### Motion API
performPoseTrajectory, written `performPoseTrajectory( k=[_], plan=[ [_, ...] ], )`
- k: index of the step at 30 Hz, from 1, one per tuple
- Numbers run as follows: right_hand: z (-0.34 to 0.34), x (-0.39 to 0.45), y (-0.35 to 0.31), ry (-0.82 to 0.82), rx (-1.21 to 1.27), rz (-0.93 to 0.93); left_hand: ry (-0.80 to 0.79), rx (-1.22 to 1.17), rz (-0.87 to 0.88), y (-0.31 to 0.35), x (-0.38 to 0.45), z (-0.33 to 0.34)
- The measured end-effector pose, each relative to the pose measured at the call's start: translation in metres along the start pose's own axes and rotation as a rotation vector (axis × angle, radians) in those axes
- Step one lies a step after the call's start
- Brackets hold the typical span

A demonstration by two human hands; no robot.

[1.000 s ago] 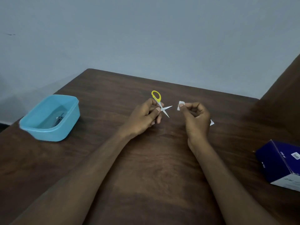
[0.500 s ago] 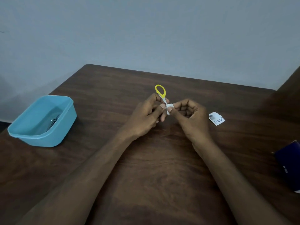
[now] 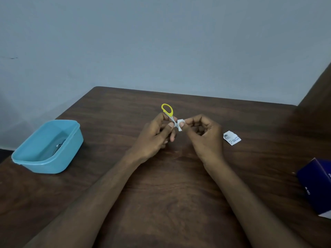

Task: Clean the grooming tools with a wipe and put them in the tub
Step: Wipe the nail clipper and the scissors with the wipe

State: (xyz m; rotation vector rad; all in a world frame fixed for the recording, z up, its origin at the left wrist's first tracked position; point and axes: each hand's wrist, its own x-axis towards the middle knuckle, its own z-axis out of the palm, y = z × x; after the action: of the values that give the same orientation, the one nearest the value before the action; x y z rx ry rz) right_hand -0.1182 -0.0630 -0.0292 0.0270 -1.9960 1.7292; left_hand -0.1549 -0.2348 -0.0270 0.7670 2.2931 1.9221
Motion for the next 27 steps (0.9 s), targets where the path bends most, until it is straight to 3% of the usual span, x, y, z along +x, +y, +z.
performPoseTrajectory(
  k=[3, 9, 13, 18, 22, 27],
  plan=[
    [0.002, -0.001, 0.006, -0.081, -0.043, 0.037, -0.013, -0.012, 0.012, -0.001, 0.000, 0.000],
    [-0.005, -0.001, 0.004, -0.013, -0.142, 0.118, 0.043, 0.017, 0.020, -0.002, 0.000, 0.001],
    [-0.010, -0.004, 0.001, 0.123, -0.140, 0.090, 0.062, 0.042, 0.006, -0.002, -0.001, 0.003],
    [-0.005, -0.006, 0.001, 0.095, -0.231, -0.049, -0.007, 0.068, 0.003, 0.000, -0.004, 0.004],
    [-0.001, 0.000, 0.006, 0.070, -0.267, 0.014, -0.070, 0.070, -0.009, 0.001, -0.005, 0.002],
    [-0.010, 0.004, 0.005, 0.324, -0.190, 0.090, -0.046, 0.047, -0.020, 0.001, -0.004, 0.004]
  ],
)
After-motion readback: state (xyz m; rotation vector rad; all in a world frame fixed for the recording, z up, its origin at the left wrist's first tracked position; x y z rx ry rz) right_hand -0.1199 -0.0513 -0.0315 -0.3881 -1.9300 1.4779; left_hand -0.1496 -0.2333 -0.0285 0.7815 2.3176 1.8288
